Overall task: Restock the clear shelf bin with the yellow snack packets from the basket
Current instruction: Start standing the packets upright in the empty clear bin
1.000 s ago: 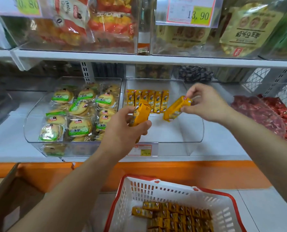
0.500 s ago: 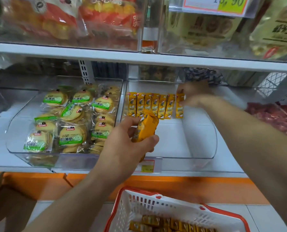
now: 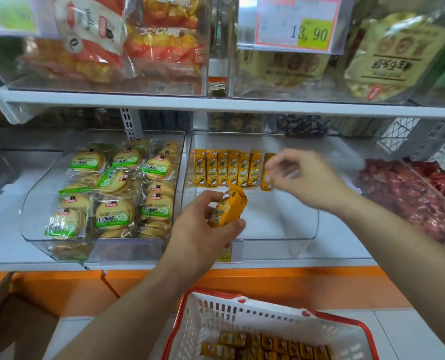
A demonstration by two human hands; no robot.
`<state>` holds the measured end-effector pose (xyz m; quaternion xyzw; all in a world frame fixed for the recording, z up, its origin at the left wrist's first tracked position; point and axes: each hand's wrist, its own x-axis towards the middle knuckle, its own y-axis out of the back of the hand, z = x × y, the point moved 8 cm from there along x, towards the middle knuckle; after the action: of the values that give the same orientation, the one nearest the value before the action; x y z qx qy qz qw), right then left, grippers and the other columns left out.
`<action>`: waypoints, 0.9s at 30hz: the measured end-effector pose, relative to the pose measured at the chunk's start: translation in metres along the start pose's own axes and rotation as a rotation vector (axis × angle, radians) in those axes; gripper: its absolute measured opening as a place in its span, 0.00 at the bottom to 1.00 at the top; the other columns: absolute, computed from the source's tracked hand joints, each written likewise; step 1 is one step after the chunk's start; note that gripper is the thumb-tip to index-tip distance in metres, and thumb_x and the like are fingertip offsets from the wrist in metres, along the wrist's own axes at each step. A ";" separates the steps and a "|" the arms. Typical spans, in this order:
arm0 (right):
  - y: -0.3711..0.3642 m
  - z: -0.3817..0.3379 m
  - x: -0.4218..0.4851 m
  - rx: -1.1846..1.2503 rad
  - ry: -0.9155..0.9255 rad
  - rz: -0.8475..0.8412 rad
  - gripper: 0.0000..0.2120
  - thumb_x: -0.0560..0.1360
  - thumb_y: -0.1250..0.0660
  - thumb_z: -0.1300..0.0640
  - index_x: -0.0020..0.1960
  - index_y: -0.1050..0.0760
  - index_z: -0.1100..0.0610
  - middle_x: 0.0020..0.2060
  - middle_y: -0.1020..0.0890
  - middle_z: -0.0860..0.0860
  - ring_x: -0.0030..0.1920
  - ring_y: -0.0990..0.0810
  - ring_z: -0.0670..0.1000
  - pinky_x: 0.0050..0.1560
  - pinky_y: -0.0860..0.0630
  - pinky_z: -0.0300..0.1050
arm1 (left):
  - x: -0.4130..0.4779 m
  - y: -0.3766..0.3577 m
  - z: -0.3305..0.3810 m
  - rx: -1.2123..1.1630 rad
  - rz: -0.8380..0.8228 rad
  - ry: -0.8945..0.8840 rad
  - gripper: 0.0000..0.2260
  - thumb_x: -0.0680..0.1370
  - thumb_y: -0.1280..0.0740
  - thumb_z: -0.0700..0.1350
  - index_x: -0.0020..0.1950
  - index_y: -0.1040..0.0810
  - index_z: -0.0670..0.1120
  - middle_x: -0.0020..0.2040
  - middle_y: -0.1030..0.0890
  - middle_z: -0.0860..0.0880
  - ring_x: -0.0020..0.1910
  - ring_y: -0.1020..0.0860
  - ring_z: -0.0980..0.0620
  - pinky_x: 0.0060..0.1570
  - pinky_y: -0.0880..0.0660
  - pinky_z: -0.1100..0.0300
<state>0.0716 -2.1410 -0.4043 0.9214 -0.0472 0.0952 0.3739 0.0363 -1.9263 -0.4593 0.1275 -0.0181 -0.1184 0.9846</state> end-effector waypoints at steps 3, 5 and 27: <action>-0.021 -0.022 -0.055 0.347 -0.080 -0.150 0.06 0.75 0.28 0.51 0.52 0.20 0.49 0.40 0.15 0.49 0.39 0.17 0.47 0.39 0.23 0.37 | -0.006 -0.013 0.004 0.053 -0.003 -0.029 0.17 0.73 0.22 0.47 0.54 0.25 0.61 0.43 0.18 0.54 0.36 0.18 0.57 0.37 0.18 0.59; -0.030 -0.027 -0.078 0.432 -0.159 -0.175 0.14 0.72 0.28 0.44 0.54 0.22 0.49 0.40 0.15 0.50 0.40 0.15 0.51 0.38 0.20 0.41 | -0.012 -0.024 0.010 0.078 -0.018 -0.071 0.17 0.72 0.21 0.47 0.53 0.25 0.62 0.41 0.19 0.56 0.33 0.21 0.62 0.32 0.24 0.66; 0.004 -0.015 -0.118 0.525 -0.121 -0.085 0.15 0.77 0.29 0.54 0.61 0.25 0.42 0.49 0.16 0.45 0.47 0.15 0.53 0.48 0.17 0.48 | -0.035 -0.043 0.042 -0.149 -0.160 -0.051 0.11 0.79 0.29 0.44 0.60 0.22 0.55 0.51 0.13 0.53 0.50 0.15 0.53 0.49 0.16 0.57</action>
<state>-0.0466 -2.1319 -0.4159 0.9919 -0.0044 0.0331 0.1226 -0.0102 -1.9687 -0.4295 0.0518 -0.0239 -0.2008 0.9780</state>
